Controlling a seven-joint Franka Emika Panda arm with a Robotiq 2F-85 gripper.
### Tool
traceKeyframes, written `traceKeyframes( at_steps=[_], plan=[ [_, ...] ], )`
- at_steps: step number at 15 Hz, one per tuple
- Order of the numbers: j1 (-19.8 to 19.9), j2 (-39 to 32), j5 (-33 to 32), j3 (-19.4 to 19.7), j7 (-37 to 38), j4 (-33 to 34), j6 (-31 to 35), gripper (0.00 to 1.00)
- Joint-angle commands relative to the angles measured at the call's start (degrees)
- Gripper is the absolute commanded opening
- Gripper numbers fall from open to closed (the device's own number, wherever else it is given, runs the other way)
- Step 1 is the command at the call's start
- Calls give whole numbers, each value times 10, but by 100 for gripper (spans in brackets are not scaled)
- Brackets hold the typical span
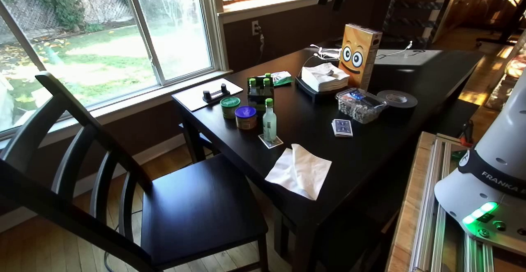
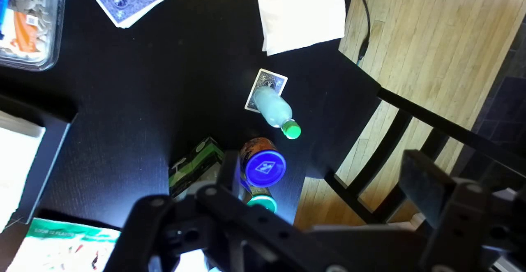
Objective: Remove the glass bottle from the box.
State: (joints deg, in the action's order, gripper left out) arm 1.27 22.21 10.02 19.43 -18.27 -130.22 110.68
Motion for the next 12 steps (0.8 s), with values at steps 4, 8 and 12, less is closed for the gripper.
traceKeyframes(
  at_steps=[4,8,12],
  plan=[
    [21,-3,8,-18,-7,2,-3,100],
    [24,-12,21,-37,42,2,23,100],
    [35,-32,22,-64,127,-5,102,100]
  ],
)
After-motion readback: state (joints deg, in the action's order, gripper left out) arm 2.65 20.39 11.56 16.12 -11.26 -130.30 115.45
